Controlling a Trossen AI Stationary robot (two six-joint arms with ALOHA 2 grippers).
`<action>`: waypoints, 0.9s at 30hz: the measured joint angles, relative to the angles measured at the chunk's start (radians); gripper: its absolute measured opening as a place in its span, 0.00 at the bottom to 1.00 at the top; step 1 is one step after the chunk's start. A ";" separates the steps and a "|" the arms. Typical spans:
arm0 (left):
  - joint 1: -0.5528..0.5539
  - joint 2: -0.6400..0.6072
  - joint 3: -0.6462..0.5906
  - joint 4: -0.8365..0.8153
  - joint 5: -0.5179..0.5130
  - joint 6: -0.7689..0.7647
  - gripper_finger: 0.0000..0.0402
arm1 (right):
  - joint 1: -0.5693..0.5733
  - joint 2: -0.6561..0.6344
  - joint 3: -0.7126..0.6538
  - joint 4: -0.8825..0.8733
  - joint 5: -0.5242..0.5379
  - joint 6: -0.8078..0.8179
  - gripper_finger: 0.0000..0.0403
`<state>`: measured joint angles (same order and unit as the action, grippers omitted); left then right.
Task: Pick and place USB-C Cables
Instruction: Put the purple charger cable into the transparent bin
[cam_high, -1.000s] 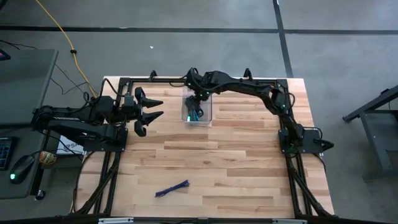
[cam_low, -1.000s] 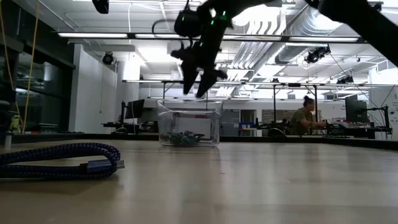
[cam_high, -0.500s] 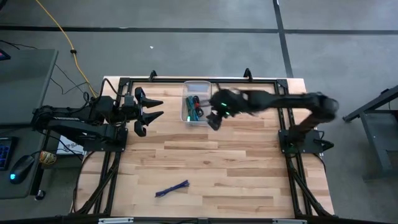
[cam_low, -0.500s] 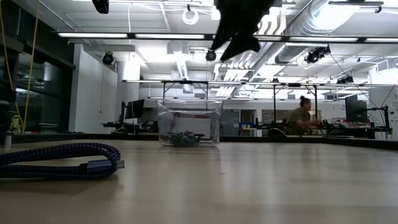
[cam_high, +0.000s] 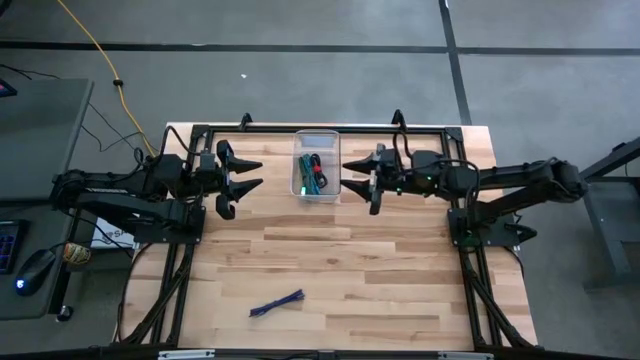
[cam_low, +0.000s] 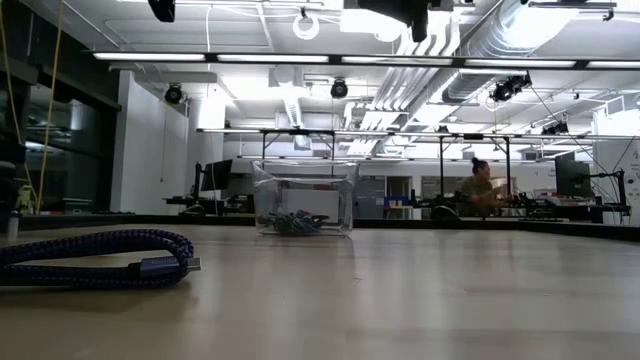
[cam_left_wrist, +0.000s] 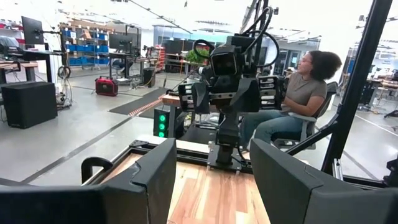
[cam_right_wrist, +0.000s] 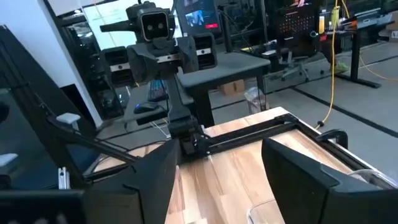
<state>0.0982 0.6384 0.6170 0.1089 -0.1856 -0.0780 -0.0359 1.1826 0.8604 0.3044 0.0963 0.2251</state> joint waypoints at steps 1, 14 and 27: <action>0.000 0.000 0.000 0.000 0.000 0.000 0.46 | 0.001 -0.001 0.001 0.000 0.000 -0.005 0.56; 0.000 0.000 0.000 0.000 0.000 0.000 0.46 | 0.004 0.000 0.007 0.012 -0.026 0.023 0.56; 0.000 0.000 0.000 0.000 0.000 0.002 0.46 | 0.004 0.000 0.007 0.012 -0.045 0.028 0.56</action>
<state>0.0982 0.6388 0.6170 0.1093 -0.1860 -0.0757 -0.0319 1.1828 0.8677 0.3160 0.0510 0.2531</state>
